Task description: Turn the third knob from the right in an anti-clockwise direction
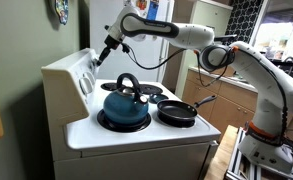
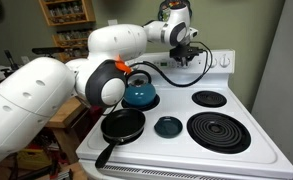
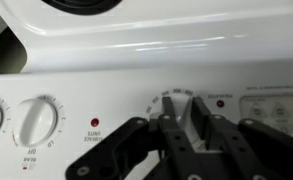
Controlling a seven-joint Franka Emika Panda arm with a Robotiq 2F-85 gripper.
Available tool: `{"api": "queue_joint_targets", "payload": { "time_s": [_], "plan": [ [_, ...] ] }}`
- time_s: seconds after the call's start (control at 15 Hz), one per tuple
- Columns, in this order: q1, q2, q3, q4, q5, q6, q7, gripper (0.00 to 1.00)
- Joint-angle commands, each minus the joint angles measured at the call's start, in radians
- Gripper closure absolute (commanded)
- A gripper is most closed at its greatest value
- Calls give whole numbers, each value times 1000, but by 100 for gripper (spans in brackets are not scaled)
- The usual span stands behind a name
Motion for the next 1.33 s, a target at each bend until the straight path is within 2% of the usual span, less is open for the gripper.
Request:
{"api": "queue_joint_targets", "payload": {
  "time_s": [0.0,0.33,0.67,1.27],
  "plan": [
    [14,7,-25,12,-39,-91,-17,40],
    [9,1,-27,25,-34,-108,-20,2],
    [8,-35,-13,38,0,-89,57,0],
    [-12,-149,17,-3,90,-94,400,0]
  ]
}}
